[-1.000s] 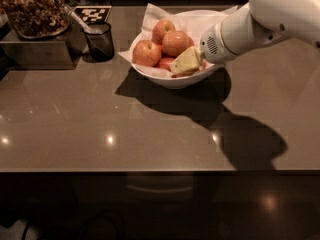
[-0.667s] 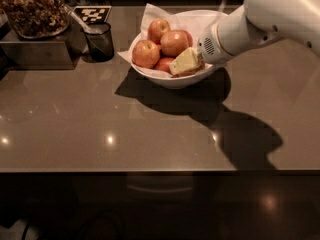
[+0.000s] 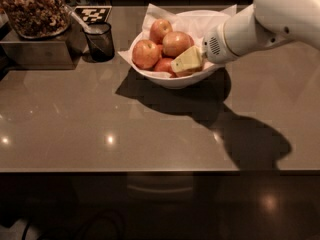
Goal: Pick apple from white bowl
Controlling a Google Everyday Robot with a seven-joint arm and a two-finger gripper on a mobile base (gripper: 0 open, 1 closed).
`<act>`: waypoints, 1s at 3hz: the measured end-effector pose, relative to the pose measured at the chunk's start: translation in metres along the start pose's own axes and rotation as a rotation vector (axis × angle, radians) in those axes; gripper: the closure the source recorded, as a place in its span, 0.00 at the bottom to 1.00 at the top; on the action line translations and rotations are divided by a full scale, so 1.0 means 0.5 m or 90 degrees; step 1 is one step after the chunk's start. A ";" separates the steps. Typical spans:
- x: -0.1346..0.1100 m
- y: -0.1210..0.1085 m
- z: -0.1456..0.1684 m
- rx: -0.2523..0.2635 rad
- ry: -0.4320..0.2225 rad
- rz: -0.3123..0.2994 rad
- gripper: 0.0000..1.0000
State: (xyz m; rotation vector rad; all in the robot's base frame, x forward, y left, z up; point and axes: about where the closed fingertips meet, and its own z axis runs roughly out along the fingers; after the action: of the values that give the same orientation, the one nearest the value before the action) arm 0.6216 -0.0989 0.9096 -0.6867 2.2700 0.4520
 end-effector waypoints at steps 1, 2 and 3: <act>-0.005 -0.006 -0.051 -0.023 -0.037 -0.004 1.00; -0.024 -0.015 -0.115 -0.074 -0.081 -0.010 1.00; -0.068 -0.025 -0.172 -0.118 -0.122 -0.027 1.00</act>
Offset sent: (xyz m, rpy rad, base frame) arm -0.0308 -0.0578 0.0952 0.2613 -0.1230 0.1567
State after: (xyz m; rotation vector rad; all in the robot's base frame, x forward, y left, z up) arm 0.6038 -0.1401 0.9914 -0.7495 2.0462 0.6841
